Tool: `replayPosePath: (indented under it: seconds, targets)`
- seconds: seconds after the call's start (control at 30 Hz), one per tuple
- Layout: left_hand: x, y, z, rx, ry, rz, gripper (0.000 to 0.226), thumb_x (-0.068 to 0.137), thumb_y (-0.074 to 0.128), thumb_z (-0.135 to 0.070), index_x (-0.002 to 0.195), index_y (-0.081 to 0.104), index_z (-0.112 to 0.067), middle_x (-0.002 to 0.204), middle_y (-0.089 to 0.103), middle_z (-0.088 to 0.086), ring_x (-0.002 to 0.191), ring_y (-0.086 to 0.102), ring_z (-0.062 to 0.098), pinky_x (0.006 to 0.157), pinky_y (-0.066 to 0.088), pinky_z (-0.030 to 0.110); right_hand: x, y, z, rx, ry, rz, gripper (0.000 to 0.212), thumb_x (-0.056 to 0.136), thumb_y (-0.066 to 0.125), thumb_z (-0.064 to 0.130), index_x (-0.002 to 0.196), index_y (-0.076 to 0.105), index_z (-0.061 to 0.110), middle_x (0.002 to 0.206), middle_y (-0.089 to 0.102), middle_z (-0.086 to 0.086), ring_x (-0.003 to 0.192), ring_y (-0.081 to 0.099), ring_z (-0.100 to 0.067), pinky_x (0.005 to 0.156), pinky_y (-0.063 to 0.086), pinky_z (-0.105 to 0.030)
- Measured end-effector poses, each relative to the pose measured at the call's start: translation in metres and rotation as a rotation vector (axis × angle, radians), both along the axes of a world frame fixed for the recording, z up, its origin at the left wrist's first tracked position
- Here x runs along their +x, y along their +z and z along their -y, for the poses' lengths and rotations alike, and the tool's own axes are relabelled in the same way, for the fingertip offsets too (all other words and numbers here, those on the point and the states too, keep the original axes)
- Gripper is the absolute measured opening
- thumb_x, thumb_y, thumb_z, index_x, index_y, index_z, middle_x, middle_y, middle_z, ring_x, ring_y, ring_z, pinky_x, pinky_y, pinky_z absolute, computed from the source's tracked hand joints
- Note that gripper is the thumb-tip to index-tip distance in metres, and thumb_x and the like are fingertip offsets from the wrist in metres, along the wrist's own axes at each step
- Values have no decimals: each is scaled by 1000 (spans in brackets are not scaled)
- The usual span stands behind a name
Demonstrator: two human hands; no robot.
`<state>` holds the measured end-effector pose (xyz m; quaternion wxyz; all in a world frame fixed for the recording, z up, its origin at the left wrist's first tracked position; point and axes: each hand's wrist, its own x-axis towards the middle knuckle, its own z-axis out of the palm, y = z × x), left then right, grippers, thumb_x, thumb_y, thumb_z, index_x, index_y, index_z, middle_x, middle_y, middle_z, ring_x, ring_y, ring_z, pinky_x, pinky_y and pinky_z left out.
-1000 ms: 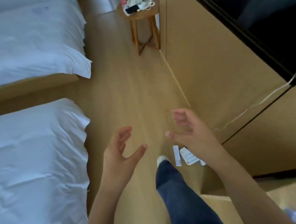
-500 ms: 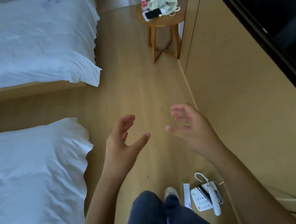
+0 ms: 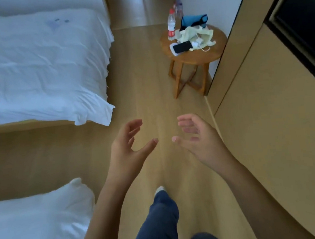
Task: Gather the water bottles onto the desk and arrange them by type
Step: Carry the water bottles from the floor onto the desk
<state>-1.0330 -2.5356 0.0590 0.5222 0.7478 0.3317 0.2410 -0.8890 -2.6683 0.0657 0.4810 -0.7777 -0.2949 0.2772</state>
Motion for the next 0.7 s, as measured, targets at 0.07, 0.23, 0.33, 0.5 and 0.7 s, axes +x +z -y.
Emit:
replayPosePath:
  seconds: [0.07, 0.23, 0.33, 0.5, 0.7]
  targets:
    - [29, 9, -46, 17, -31, -13, 49, 78, 82, -26, 119, 56, -32, 123, 60, -24, 118, 54, -9, 103, 43, 24, 29, 10, -49, 20, -6, 6, 50, 83, 77, 30, 126, 53, 34, 127, 58, 13, 120, 54, -7, 105, 47, -38]
    - [90, 15, -142, 5, -13, -27, 48, 78, 82, -24, 118, 57, -33, 122, 61, -23, 119, 53, -8, 101, 41, 18, 95, 17, -146, 36, 3, -14, 47, 83, 76, 29, 124, 54, 34, 125, 59, 13, 118, 55, -6, 103, 47, -35]
    - [130, 6, -198, -20, 25, -29, 48, 77, 82, -24, 119, 58, -30, 121, 62, -21, 119, 54, -9, 102, 41, 19, 141, 10, -201, 37, 0, -43, 44, 84, 76, 26, 122, 55, 33, 123, 60, 12, 117, 56, -6, 102, 47, -35]
    - [225, -10, -299, -1, 58, -42, 46, 78, 81, -28, 114, 56, -40, 121, 60, -26, 119, 52, -11, 102, 40, 20, 241, -6, -303, 44, -15, -56, 44, 83, 77, 24, 122, 56, 31, 121, 60, 14, 115, 56, -4, 100, 48, -32]
    - [372, -1, -426, 41, 34, -37, 46, 79, 81, -27, 115, 55, -42, 118, 58, -30, 119, 49, -15, 97, 37, 12, 389, 4, -434, 45, 19, -27, 45, 83, 77, 24, 120, 55, 32, 121, 60, 12, 113, 57, -5, 94, 47, -25]
